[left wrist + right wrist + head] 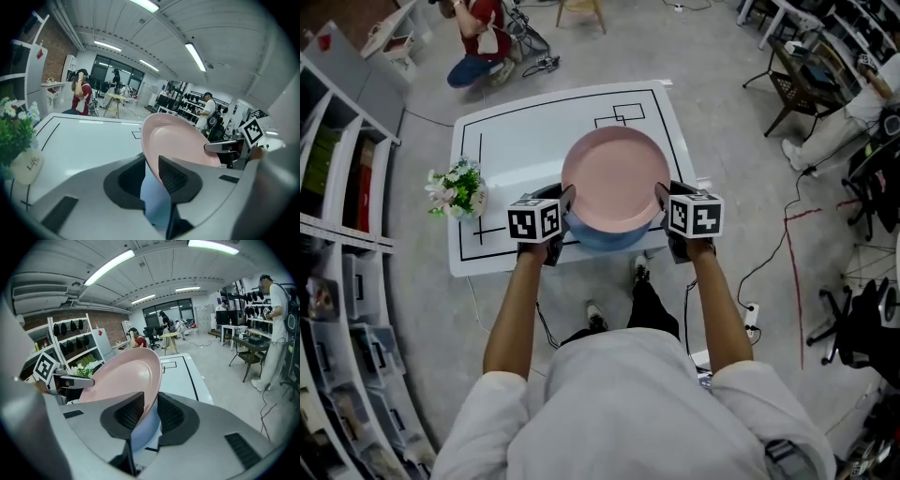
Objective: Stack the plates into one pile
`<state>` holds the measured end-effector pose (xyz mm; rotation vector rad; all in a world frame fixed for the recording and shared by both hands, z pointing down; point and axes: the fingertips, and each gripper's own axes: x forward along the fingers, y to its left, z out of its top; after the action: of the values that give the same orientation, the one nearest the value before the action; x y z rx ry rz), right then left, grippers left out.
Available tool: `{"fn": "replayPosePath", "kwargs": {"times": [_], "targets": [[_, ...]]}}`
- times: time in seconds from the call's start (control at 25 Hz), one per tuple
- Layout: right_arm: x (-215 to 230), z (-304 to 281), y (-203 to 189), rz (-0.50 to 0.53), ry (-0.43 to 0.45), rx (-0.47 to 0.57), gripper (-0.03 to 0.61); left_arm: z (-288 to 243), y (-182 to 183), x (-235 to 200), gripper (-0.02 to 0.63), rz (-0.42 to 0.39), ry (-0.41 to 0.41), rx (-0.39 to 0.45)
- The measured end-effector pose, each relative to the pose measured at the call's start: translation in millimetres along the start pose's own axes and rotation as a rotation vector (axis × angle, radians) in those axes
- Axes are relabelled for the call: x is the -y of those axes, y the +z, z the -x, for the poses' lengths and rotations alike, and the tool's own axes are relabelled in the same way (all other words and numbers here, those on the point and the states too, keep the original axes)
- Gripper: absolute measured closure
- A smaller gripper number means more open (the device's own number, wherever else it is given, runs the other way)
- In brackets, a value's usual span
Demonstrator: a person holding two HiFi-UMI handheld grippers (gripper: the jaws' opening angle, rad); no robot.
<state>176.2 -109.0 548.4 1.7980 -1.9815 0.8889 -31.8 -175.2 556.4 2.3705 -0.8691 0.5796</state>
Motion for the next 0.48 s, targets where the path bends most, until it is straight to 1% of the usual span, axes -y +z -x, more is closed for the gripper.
{"fn": "replayPosePath", "kwargs": {"times": [0.2,0.48], "targets": [[-16,4,-25,-0.007,-0.019,-0.022,0.480,15,-28,-6,0.515,-0.005,0.016,-0.028],[-18,-9,-59,0.028,-0.049,-0.096,0.479,10,-62,-16,0.514,-0.020,0.048,-0.095]]}}
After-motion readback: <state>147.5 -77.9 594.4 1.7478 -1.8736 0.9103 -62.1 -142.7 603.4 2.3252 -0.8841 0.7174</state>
